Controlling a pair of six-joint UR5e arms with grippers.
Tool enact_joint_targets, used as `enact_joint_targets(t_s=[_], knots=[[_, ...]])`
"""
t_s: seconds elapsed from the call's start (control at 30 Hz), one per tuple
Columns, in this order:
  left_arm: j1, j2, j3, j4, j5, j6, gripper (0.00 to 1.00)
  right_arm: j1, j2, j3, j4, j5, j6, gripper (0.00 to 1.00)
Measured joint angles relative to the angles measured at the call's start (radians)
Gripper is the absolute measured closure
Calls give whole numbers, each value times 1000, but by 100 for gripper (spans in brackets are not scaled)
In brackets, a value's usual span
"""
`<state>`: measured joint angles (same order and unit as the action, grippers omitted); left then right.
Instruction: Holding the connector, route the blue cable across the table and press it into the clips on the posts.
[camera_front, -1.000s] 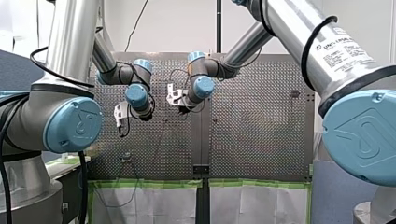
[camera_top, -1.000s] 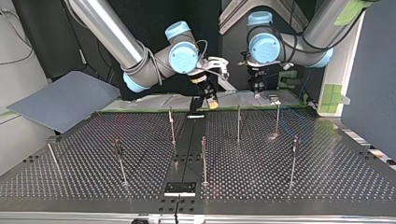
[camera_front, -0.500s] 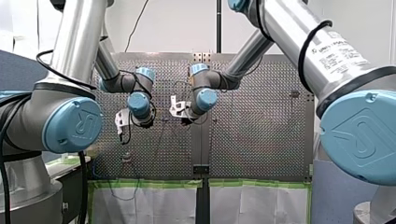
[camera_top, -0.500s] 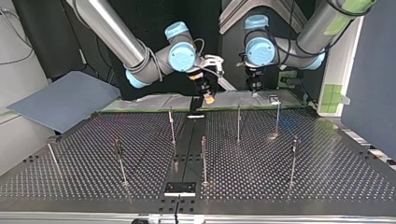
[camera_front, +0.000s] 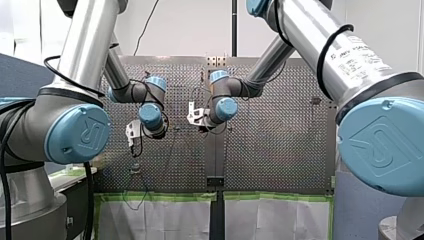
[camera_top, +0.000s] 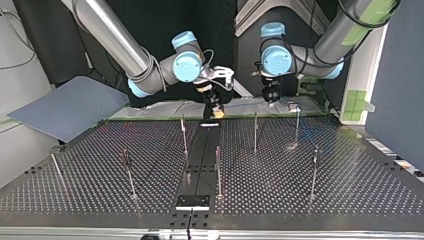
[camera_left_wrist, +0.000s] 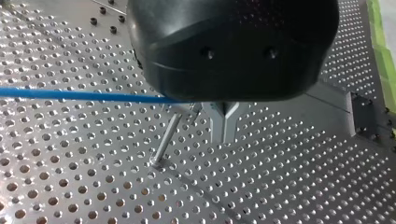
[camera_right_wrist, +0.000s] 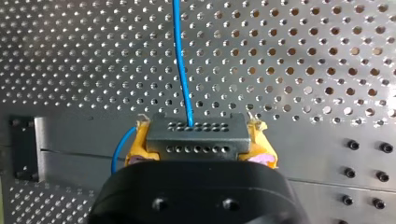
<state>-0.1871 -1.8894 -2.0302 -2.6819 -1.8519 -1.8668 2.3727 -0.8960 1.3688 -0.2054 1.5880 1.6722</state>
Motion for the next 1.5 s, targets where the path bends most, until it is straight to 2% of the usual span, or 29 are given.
enact_joint_targets(t_s=[0.2,0.6,0.87,1.07,1.43,1.5], knots=[[5,-29,33,0,3,-1,100,-14,2,0,-21,-13,7,100],[16,-103,111,-1,14,2,100,-34,7,0,-32,-23,10,100],[28,-129,179,-27,14,0,100,-44,8,0,-38,-35,11,100],[44,-142,200,-36,23,1,100,-49,9,0,-40,-35,11,100],[58,-155,248,-48,56,1,100,-81,9,-1,-42,-35,11,100],[61,-159,263,-56,58,1,97,-85,9,-1,-42,-36,10,100]])
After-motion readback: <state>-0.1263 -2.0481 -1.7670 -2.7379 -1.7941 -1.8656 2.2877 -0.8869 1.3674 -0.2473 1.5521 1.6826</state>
